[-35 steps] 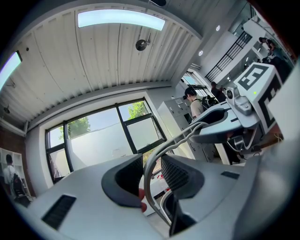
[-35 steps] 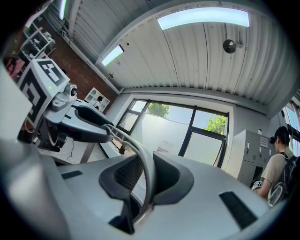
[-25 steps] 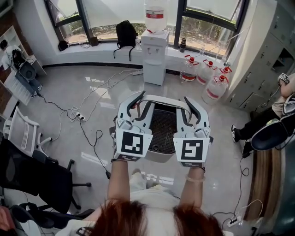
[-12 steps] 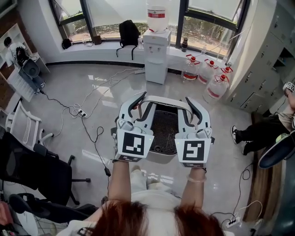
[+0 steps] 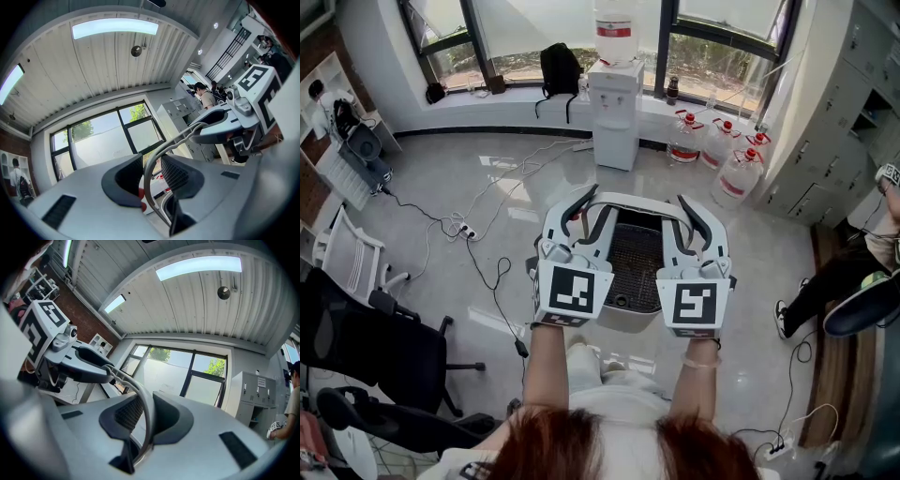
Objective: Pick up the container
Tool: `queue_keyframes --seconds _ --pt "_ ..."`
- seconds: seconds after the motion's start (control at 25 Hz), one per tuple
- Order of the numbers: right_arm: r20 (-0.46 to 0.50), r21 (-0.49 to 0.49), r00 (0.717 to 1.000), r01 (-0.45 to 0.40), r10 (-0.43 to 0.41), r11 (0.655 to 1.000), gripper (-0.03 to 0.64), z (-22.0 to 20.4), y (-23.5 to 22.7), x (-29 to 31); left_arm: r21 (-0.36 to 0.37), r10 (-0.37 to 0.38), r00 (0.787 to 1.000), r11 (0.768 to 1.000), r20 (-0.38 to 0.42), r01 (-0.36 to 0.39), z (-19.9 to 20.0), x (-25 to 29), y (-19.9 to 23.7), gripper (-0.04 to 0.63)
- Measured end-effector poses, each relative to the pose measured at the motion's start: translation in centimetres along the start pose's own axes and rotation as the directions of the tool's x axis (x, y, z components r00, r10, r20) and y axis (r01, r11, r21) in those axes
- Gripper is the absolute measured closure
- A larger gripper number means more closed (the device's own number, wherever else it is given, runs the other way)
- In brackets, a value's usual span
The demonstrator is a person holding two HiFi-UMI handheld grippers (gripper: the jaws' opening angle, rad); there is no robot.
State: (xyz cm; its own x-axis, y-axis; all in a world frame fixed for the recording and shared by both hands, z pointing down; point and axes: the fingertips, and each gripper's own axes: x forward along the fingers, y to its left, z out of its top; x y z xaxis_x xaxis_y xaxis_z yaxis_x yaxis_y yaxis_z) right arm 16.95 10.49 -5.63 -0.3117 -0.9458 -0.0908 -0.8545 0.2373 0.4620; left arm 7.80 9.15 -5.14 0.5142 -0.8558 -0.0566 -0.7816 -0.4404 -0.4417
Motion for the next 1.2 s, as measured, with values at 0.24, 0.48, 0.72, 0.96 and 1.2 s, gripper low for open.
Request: queue_keyframes --seconds 0.24,0.48,0.72,0.96,1.2 --pt "0.005 0.001 1.0 0.019 -0.019 1.0 0.54 -0.6 0.3 -0.7 0.012 -0.011 1.0 1.0 0.008 0.01 -0.2 -0.4 -0.6 0.471" --pt "-0.005 -0.015 0.999 0.037 -0.037 0.999 0.541 -0.9 0.1 -0.9 0.005 -0.034 0.999 0.999 0.015 0.034 -0.5 0.1 -0.9 0.471" --pt "-0.008 -0.004 0.998 0.064 -0.064 0.998 0.541 -1.2 -0.5 -1.7 0.018 -0.048 0.998 0.999 0.04 0.047 0.1 0.2 -1.7 0.471" --pt "-0.015 0.002 0.997 0.079 -0.079 0.997 0.541 -1.6 -1.7 -2.6 0.033 -0.072 0.996 0.997 0.044 0.071 0.8 0.6 -3.0 0.471" --pt "-0.009 0.029 0.996 0.087 -0.087 0.996 0.541 -1.9 -2.0 -2.9 0.049 -0.082 0.996 0.996 0.036 0.08 0.9 0.6 -3.6 0.471"
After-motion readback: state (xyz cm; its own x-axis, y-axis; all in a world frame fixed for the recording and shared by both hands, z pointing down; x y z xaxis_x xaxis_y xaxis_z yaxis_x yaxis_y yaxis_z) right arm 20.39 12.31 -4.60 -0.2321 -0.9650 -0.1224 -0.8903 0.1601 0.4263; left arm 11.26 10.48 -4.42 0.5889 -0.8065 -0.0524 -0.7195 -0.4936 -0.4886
